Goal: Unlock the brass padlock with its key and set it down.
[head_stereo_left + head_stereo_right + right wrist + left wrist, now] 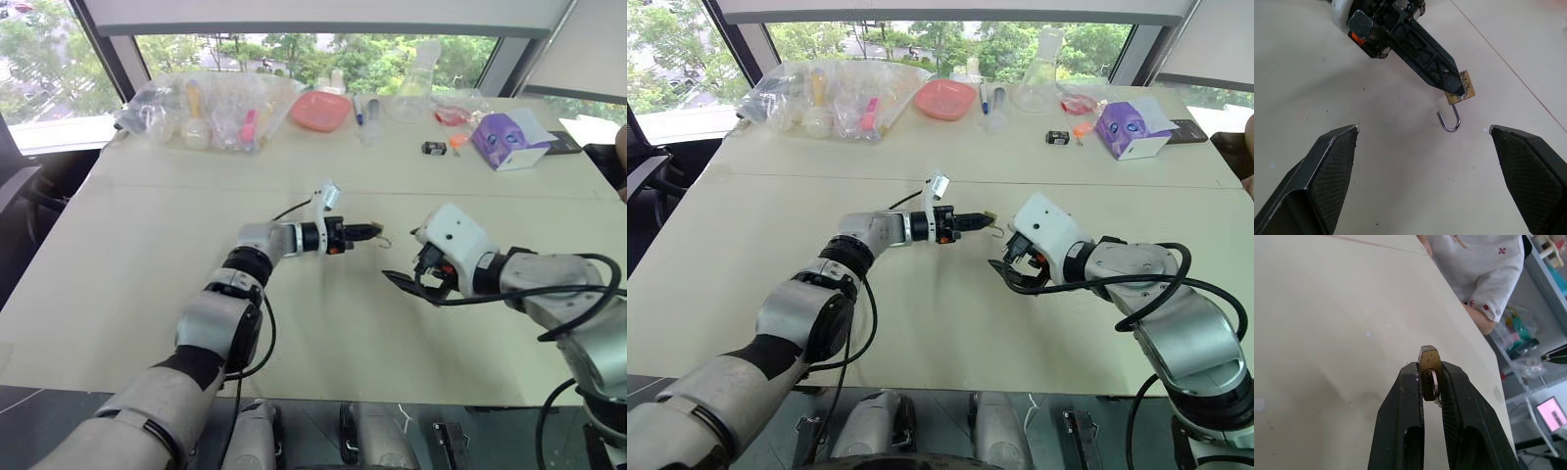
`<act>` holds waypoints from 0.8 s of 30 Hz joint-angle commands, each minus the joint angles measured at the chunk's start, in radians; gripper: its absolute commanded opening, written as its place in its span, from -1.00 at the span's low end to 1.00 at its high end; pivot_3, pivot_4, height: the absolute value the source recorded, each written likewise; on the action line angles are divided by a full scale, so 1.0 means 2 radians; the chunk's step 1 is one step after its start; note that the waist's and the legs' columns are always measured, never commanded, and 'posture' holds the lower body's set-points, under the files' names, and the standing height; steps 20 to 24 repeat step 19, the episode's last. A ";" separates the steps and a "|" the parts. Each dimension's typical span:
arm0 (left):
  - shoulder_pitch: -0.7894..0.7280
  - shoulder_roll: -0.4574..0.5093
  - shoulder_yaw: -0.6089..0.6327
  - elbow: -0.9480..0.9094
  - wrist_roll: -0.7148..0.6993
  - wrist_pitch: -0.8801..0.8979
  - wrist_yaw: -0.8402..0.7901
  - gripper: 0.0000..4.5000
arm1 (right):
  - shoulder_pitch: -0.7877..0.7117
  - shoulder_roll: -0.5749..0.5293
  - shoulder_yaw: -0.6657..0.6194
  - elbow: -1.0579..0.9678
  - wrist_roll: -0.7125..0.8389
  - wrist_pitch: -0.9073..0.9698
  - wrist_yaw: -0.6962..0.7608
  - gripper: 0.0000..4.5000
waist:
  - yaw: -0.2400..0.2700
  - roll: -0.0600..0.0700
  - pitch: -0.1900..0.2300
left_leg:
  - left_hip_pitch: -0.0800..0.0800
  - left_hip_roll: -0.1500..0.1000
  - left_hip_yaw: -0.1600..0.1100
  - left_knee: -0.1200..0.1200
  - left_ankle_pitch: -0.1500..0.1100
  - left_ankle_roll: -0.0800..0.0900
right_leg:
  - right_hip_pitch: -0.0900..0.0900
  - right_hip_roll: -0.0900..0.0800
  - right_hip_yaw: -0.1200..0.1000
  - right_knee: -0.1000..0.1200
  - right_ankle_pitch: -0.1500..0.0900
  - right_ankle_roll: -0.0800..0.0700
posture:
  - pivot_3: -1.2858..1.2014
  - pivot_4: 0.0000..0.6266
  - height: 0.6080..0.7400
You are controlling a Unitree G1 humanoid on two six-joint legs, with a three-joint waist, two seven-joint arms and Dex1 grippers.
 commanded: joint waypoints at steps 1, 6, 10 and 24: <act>-0.024 -0.002 0.020 0.011 0.001 -0.011 -0.006 -0.34 | -0.005 -0.002 -0.002 -0.019 0.003 0.002 -0.015 1.00 | 0.000 0.000 0.000 | 0.000 0.000 0.000 0.000 0.000 0.000 | 0.000 0.000 0.000 0.000 0.000 0.000 | 0.03 -0.52 0.89; -0.018 0.007 0.008 0.019 0.032 -0.026 0.004 0.76 | -0.003 -0.003 0.001 -0.015 0.006 -0.002 -0.024 1.00 | 0.000 0.000 0.000 | 0.000 0.000 0.000 0.000 0.000 0.000 | 0.000 0.000 0.000 0.000 0.000 0.000 | 0.03 -0.52 0.89; -0.002 0.034 -0.036 0.006 0.099 -0.089 0.034 0.99 | -0.003 -0.004 0.004 -0.012 0.007 -0.006 -0.028 1.00 | -0.001 0.000 0.000 | 0.000 0.000 0.000 0.000 0.000 0.000 | 0.000 0.000 0.000 0.000 0.000 0.000 | 0.03 -0.52 0.89; 0.108 0.125 -0.016 -0.276 0.042 -0.035 -0.046 0.99 | 0.010 0.008 0.013 0.003 0.003 -0.021 -0.042 1.00 | -0.002 0.000 0.000 | 0.000 0.001 0.000 0.000 0.002 -0.003 | -0.001 0.000 0.000 0.001 0.000 0.000 | 0.03 -0.52 0.89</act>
